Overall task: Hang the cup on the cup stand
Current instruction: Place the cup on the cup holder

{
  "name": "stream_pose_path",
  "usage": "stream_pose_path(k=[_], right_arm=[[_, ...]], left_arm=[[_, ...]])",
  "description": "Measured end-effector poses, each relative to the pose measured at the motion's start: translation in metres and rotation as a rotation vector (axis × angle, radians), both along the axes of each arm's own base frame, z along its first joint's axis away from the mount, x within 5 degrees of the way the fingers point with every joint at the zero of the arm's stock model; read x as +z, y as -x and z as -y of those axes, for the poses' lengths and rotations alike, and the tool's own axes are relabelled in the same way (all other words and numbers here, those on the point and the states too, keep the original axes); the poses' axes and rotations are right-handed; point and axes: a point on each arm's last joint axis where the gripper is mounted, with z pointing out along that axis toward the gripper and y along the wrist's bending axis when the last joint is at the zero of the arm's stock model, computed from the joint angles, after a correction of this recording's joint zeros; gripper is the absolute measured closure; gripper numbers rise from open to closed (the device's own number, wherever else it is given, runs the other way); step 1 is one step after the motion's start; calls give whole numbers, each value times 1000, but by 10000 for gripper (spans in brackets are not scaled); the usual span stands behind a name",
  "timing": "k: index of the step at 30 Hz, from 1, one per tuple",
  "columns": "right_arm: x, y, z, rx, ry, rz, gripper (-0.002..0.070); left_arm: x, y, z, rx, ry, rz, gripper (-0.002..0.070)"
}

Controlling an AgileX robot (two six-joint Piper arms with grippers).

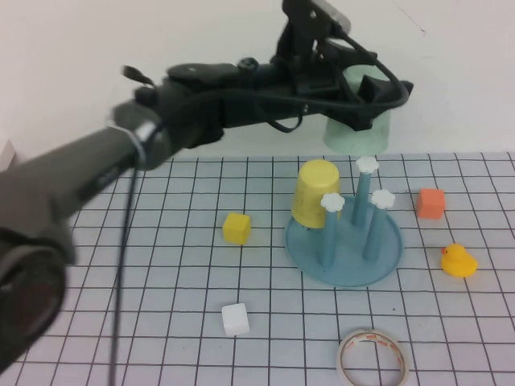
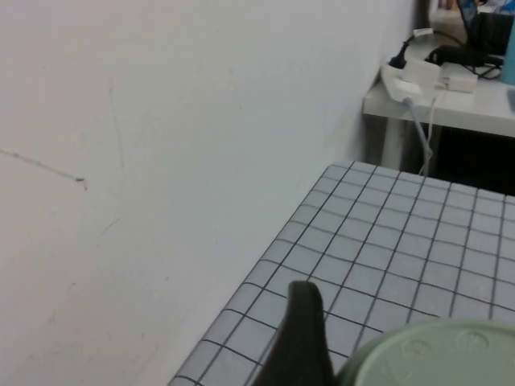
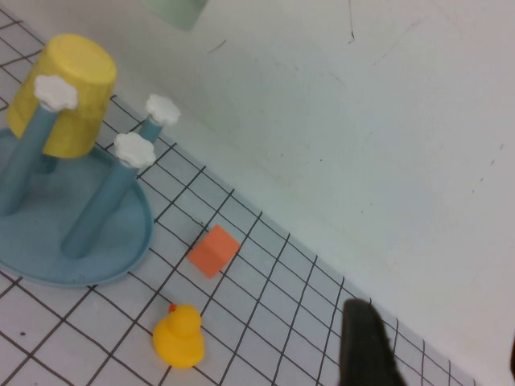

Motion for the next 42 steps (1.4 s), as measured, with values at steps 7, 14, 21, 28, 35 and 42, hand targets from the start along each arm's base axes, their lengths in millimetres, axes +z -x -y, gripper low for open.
stream_pose_path(k=[7,14,21,28,35,42], right_arm=[[0,0,0,-2,1,0,310],[0,0,0,-4,1,0,310],[0,0,0,-4,1,0,310],[0,0,0,-4,1,0,310],[0,0,0,-4,1,0,310],[0,0,0,-4,1,0,310]], left_arm=[[-28,-23,26,16,-5,10,137],[-48,-36,47,104,-27,21,138],[-76,-44,49,140,-56,-21,139],[-97,-49,49,175,-86,-51,139],[-113,-52,51,179,-100,-73,140],[-117,-52,52,166,-98,-78,141]])
